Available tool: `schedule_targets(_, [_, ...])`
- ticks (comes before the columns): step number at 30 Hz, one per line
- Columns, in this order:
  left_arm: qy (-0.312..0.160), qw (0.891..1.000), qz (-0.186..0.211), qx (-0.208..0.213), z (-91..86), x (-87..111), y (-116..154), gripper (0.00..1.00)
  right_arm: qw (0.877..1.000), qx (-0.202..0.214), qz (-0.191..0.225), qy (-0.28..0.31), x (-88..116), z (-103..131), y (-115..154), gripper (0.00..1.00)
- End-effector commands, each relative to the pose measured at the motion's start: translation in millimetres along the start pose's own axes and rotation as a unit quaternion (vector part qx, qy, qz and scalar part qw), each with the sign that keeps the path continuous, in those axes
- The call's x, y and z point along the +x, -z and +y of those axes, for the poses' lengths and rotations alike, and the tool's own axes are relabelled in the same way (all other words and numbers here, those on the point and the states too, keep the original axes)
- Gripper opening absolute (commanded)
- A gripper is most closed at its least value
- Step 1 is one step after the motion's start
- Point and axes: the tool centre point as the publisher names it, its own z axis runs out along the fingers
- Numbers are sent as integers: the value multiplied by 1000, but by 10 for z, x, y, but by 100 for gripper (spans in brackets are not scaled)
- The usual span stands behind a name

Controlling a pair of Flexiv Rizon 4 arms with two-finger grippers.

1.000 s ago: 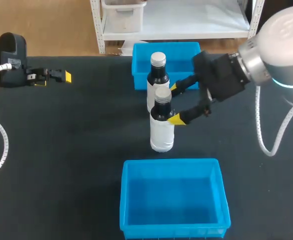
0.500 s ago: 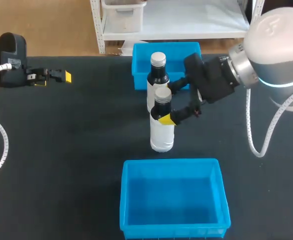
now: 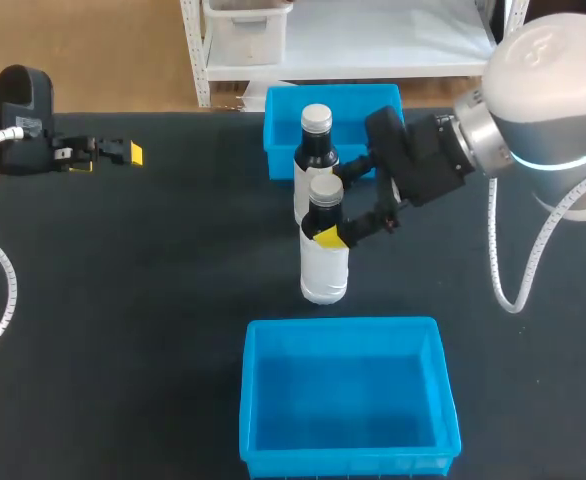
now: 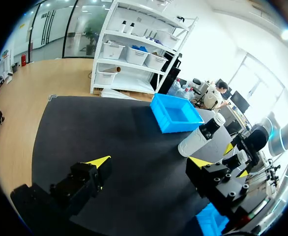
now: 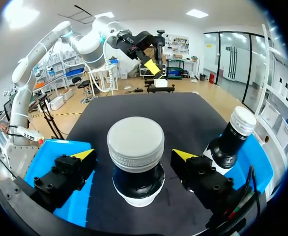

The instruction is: Pick up the bottle, and place it in the far bin if it is heavy, or in the near bin if it is light.

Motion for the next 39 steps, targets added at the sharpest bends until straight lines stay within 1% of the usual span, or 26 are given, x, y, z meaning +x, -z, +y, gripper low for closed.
schedule_targets(1, [0,1000,0,0,0,0,0,100,1000,0,-3,1,0,-4,-8,95])
schedule_targets(8, [0,1000,0,0,0,0,0,100,1000,-2,-6,1,-10,-11,-47,95])
schedule_targets(13, [0,1000,0,0,0,0,0,100,1000,-2,-9,0,-13,-38,-71,91])
schedule_targets(15, [0,1000,0,0,0,0,0,100,1000,0,-10,-1,-12,-50,-66,86])
schedule_targets(17, [0,1000,0,0,0,0,0,100,1000,1,-10,-2,-11,-59,-58,78])
schedule_targets(19, [0,1000,0,0,0,0,0,100,1000,1,-10,-2,-11,-62,-52,78])
schedule_targets(20, [0,1000,0,0,0,0,0,100,1000,2,-10,-2,-11,-62,-51,76])
schedule_targets(21, [0,1000,0,0,0,0,0,100,1000,2,-10,-2,-11,-63,-50,73])
schedule_targets(22, [0,1000,0,0,0,0,0,100,1000,2,-10,-2,-11,-63,-49,65])
schedule_targets(23, [0,1000,0,0,0,0,0,100,1000,2,-10,-2,-11,-63,-49,60])
schedule_targets(25, [0,1000,0,0,0,0,0,100,1000,2,-10,-3,-10,-63,-49,53])
schedule_targets(27, [0,1000,0,0,0,0,0,100,1000,2,-10,-3,-8,-62,-51,50])
schedule_targets(34, [0,1000,0,0,0,0,0,100,1000,0,-10,-4,-4,-57,-59,48])
schedule_targets(37, [0,1000,0,0,0,0,0,100,1000,1,-11,-3,-5,-53,-56,40])
schedule_targets(39, [0,1000,0,0,0,0,0,100,1000,1,-11,-3,-9,-47,-48,33])
